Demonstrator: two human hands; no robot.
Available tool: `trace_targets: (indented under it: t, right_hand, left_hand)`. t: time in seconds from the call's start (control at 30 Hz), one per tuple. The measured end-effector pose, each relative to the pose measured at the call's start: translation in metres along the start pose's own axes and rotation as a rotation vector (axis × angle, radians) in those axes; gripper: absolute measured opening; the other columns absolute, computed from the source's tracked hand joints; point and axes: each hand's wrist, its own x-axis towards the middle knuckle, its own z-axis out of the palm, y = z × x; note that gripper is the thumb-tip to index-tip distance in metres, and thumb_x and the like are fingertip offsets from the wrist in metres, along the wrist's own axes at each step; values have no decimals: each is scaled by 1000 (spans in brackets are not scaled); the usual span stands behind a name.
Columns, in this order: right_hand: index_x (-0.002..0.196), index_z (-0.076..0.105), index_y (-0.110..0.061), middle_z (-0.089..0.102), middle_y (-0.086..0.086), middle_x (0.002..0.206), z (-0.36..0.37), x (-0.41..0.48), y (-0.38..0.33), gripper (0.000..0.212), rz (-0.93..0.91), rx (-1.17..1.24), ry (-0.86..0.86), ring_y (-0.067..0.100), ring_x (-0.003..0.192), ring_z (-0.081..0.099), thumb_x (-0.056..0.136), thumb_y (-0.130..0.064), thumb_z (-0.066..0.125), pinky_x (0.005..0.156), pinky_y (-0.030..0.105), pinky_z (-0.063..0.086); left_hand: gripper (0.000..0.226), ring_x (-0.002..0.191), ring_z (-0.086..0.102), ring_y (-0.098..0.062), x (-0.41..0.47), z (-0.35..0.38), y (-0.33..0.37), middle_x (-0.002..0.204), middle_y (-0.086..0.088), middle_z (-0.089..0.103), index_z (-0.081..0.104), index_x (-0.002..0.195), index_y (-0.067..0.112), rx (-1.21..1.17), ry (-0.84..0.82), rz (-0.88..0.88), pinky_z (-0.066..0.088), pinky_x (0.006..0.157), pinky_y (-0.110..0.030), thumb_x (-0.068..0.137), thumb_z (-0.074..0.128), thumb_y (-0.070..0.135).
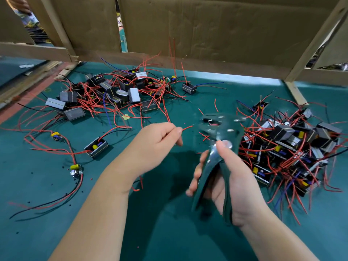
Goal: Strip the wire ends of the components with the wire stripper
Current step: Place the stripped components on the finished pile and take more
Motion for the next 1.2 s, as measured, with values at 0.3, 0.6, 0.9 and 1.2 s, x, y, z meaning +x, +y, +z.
trace_targets:
  t: [0.3,0.6,0.9,1.2]
  right_hand:
    - [119,61,-2,64,22,92,-7,1,-7,62,-162,120,-179,38,69,63,67,-34,68,72,49,56]
    - [133,52,-10,66,24,89,-9,-2,-8,53,-260,58,-157,37,70,64,80,-21,55,68,45,55]
    - [135,49,-7,69,3,115,-21,-2,-26,57,-425,97,-93,32,68,66,79,-20,52,69,44,56]
    - [125,55,2,68,21,106,-15,-3,-13,65,-218,57,-166,42,66,63,67,-20,71,67,52,55]
  left_hand:
    - [32,51,42,-6,-1,14,6,52,13,47,58,67,31,1,-48,30,31,52,-20,90,39,42]
    - [35,52,44,-3,1,16,9,50,12,47,55,65,35,97,-127,53,31,52,-18,98,45,36]
    - [36,48,44,-1,2,0,-1,49,10,47,59,67,28,24,-56,-67,29,49,-16,100,46,27]
    - [32,62,48,-3,4,16,8,65,12,54,70,69,29,-595,25,-140,57,64,-30,93,52,37]
